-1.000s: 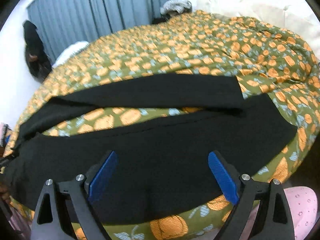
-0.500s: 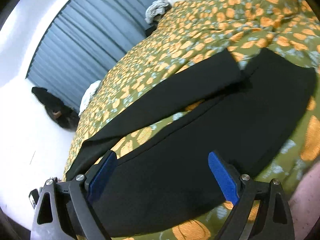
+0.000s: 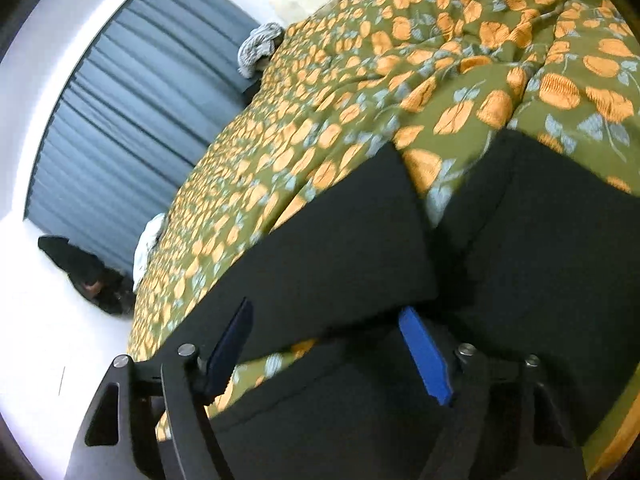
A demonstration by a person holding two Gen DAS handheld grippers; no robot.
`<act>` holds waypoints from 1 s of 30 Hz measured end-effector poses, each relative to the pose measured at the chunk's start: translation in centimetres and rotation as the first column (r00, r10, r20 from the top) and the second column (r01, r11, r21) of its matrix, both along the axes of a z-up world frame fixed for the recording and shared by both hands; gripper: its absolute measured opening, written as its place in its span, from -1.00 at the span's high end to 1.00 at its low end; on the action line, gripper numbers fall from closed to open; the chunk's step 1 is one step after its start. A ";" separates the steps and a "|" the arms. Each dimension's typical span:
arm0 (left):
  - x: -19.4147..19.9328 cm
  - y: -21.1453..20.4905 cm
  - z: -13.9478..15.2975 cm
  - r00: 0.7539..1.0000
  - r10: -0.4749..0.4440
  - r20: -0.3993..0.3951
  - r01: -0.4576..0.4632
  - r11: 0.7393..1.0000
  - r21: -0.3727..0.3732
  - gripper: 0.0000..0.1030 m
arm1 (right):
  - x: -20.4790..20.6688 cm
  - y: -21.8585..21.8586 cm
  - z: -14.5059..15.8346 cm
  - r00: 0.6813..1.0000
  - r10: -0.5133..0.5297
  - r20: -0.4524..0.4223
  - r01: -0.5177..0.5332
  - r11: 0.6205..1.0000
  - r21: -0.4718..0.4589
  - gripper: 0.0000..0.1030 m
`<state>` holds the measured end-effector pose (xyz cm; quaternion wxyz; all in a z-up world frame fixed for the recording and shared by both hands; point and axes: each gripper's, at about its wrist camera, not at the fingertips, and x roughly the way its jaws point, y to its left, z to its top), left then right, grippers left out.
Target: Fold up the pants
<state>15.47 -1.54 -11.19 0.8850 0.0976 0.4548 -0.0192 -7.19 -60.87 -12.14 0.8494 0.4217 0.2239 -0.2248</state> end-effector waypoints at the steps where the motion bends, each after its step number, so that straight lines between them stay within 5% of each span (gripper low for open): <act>1: 0.0 -0.1 -0.1 1.000 -0.003 -0.005 0.003 1.000 0.003 -0.99 | 0.0 -0.5 -0.1 1.000 -0.009 0.002 0.009 1.000 0.011 -0.21; 3: 0.0 -0.7 -0.3 1.000 -0.017 -0.011 0.017 1.000 0.012 -0.99 | 0.1 -1.2 -0.6 0.999 -0.029 -0.015 0.029 0.999 0.040 0.22; 9: 0.6 -3.4 0.4 0.996 -0.093 -0.017 0.093 0.996 0.001 -0.99 | 0.3 -1.8 0.3 0.999 -0.028 -0.035 0.029 1.000 0.003 0.88; 16: 8.5 -6.2 5.7 0.996 -0.088 0.032 0.092 0.983 -0.161 -0.99 | -0.4 2.0 9.8 0.977 0.175 0.121 -0.161 0.980 -0.114 0.89; 21: 18.2 -8.2 5.0 0.982 -0.095 -0.162 0.017 0.903 -0.430 -0.98 | -1.6 5.1 15.3 0.942 0.288 0.173 -0.249 0.945 -0.214 0.89; 27: 22.9 -9.9 1.8 0.953 -0.068 -0.295 -0.095 0.858 -0.505 -0.97 | -4.8 7.4 17.8 0.901 0.350 0.257 -0.301 0.930 -0.213 0.89; 29: 23.3 -10.1 1.4 0.952 -0.054 -0.302 -0.114 0.852 -0.511 -0.80 | -6.4 7.8 18.2 0.891 0.350 0.289 -0.300 0.932 -0.204 0.89; 30: 23.4 -9.9 1.2 0.951 -0.051 -0.304 -0.119 0.848 -0.516 -0.40 | -7.3 8.0 18.3 0.889 0.349 0.297 -0.298 0.933 -0.204 0.89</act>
